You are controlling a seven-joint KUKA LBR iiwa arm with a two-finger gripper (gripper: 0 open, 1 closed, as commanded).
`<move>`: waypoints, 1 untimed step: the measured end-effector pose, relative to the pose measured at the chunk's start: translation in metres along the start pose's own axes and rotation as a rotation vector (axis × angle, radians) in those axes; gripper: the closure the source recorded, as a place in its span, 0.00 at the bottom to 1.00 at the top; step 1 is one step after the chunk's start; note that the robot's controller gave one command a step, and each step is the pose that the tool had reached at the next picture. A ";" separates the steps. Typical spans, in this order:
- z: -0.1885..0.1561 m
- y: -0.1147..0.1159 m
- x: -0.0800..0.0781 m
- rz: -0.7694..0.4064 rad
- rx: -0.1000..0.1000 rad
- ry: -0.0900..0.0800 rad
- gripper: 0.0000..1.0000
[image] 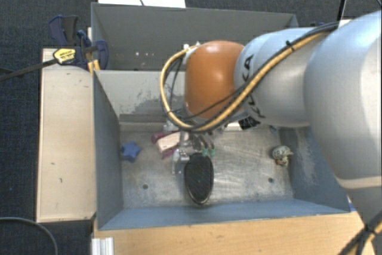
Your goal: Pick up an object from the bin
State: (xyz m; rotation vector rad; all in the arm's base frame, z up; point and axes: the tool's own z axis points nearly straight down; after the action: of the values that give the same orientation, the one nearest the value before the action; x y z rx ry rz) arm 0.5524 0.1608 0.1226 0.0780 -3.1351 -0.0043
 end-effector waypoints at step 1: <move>0.029 -0.032 -0.019 0.029 -0.002 -0.029 0.00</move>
Offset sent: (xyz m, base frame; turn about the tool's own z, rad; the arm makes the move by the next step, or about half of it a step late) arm 0.0179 -0.0437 -0.0526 0.0360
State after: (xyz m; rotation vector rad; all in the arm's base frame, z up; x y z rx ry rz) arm 0.5724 0.1295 0.0929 0.0321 -3.1647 -0.0092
